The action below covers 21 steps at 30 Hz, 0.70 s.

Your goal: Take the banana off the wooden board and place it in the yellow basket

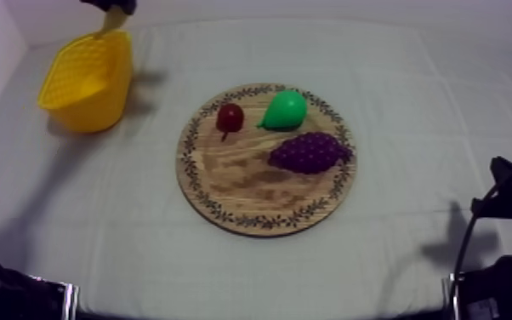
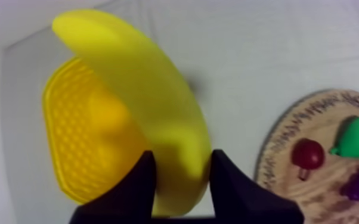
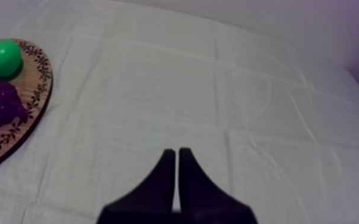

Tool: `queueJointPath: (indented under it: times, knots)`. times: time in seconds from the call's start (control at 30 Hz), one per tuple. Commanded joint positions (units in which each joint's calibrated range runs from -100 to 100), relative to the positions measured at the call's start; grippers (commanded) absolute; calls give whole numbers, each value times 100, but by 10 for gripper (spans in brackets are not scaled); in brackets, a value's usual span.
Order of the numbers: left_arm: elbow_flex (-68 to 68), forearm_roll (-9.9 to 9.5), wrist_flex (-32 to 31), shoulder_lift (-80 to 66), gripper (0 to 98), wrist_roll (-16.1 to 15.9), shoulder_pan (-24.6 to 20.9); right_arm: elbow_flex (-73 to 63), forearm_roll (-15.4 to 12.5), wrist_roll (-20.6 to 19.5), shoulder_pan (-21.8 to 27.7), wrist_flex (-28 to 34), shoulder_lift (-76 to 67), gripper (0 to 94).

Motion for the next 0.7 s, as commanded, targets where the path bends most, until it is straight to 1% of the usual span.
queueJointPath:
  times: [0.0,0.2,0.37,0.5,0.67]
  knots:
    - [15,-6,-92,59,268,-53,-460,2,1,1,-1,-1,-2,3]
    - [325,0,-474,413,268,-131,-1021,2,1,1,-1,-1,-2,3]
    - [738,53,-954,757,267,-149,-1349,2,1,1,-1,-1,-2,3]
    - [1051,123,-1292,949,267,-139,-1489,2,1,1,-1,-1,-2,3]
    - [1358,228,-1599,1103,265,-62,-1472,2,1,1,-1,-1,-2,3]
